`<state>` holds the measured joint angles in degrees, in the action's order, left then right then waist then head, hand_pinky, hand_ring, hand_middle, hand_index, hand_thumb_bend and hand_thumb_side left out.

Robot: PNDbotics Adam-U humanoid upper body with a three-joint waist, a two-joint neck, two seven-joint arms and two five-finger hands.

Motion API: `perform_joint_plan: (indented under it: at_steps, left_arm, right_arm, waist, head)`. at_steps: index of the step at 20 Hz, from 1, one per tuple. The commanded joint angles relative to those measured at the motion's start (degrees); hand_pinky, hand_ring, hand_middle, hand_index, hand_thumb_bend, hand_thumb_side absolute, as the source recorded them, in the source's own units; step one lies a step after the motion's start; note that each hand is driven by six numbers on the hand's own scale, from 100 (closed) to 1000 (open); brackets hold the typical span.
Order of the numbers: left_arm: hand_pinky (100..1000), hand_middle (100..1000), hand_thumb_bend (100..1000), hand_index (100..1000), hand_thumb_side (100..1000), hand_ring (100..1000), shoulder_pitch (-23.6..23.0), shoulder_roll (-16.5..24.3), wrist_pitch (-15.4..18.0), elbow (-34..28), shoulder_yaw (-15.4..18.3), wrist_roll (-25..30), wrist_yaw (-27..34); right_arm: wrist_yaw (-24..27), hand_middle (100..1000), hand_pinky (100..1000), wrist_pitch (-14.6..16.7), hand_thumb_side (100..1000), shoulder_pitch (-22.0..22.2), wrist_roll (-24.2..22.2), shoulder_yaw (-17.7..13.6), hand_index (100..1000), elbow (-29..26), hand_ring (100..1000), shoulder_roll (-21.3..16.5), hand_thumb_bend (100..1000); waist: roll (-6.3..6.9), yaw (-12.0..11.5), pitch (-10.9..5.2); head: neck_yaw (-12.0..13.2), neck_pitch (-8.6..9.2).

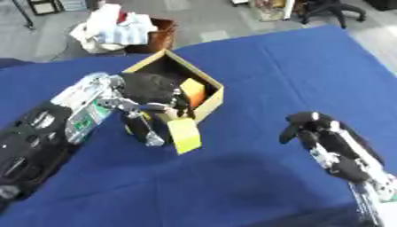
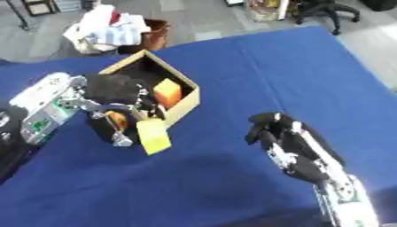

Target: Pick up objects on the table and place them in the box.

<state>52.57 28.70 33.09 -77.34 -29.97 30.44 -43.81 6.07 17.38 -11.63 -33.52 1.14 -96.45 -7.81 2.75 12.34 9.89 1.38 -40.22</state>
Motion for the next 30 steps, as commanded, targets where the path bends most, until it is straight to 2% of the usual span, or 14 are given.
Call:
perform_joint_plan:
  at_steps: [1, 7, 11, 15, 17, 20, 22, 24, 25, 28, 30]
  left_arm:
    - [847, 576, 185, 687, 302, 735, 2.69, 0.03, -0.85, 2.72, 3.51, 1.59, -1.18]
    - [843, 586, 167, 697, 298, 740, 6.37, -5.95, -8.51, 15.84, 9.08, -4.37, -10.61]
    - [838, 620, 116, 729, 282, 741, 8.38, -10.69, -11.39, 24.13, 13.07, -10.41, -17.85]
    - [840, 704, 119, 807, 275, 759, 9.80, -14.45, -13.49, 29.07, 15.84, -16.58, -23.42]
    - [844, 736, 136, 835, 275, 772, 10.11, -15.78, -14.88, 30.74, 16.81, -19.40, -25.51]
    - [855, 788, 236, 886, 293, 795, 10.33, -16.71, -16.31, 32.23, 17.46, -22.26, -27.95]
    - [861, 814, 343, 908, 307, 804, 10.37, -16.74, -16.68, 32.43, 17.59, -23.15, -28.95]
    - [867, 828, 400, 918, 309, 812, 10.33, -16.49, -16.77, 32.03, 17.75, -23.68, -28.96]
    - [870, 832, 408, 921, 330, 815, 10.31, -16.26, -16.80, 31.67, 17.78, -23.86, -28.63]
    - [881, 852, 431, 933, 489, 829, 10.27, -15.30, -17.01, 30.06, 17.61, -24.48, -27.32]
    - [886, 859, 441, 937, 529, 835, 10.35, -14.48, -17.28, 29.00, 17.54, -24.64, -26.59]
  right_arm:
    - [-0.14, 544, 588, 0.04, 456, -0.58, 0.04, 0.12, 766, -0.57, 607, -0.26, 100]
    - [-0.05, 544, 588, 0.03, 455, -0.63, -0.10, 0.32, 766, -0.41, 606, 0.09, 100]
    - [0.12, 544, 588, 0.01, 454, -0.84, -0.41, 0.65, 766, -0.40, 606, 0.42, 100]
    - [0.28, 544, 588, -0.02, 454, -1.06, -0.60, 0.79, 766, -0.40, 606, 0.69, 100]
    - [0.34, 544, 588, -0.04, 455, -1.14, -0.71, 0.89, 766, -0.43, 606, 0.83, 100]
    - [0.40, 544, 588, -0.08, 456, -1.22, -0.80, 0.90, 766, -0.48, 606, 0.98, 100]
    - [0.41, 544, 588, -0.12, 456, -1.25, -0.78, 0.85, 766, -0.51, 606, 1.02, 100]
    - [0.38, 544, 588, -0.15, 456, -1.24, -0.77, 0.82, 766, -0.51, 606, 1.02, 100]
    - [0.37, 544, 588, -0.15, 456, -1.23, -0.77, 0.81, 766, -0.51, 606, 1.01, 100]
    - [0.32, 544, 588, -0.13, 455, -1.19, -0.73, 0.76, 766, -0.48, 606, 0.95, 100]
    - [0.28, 544, 588, -0.11, 455, -1.15, -0.70, 0.72, 766, -0.44, 606, 0.90, 100]
  waist:
    - [-0.23, -0.01, -1.13]
    - [-0.54, 0.56, -1.09]
    - [-0.78, 1.30, -0.89]
    - [-0.94, 1.95, -0.71]
    - [-0.98, 2.19, -0.70]
    - [-0.97, 2.42, -0.74]
    - [-0.95, 2.45, -0.77]
    - [-0.94, 2.39, -0.79]
    - [-0.94, 2.34, -0.79]
    - [-0.96, 2.15, -0.80]
    - [-1.00, 1.99, -0.81]
  head:
    - [-0.15, 0.56]
    - [0.04, 0.66]
    - [0.58, 0.88]
    - [1.10, 0.95]
    - [1.27, 1.00]
    - [1.35, 1.00]
    - [1.29, 1.04]
    - [1.17, 1.06]
    - [1.11, 1.08]
    - [0.97, 1.07]
    - [0.95, 1.08]
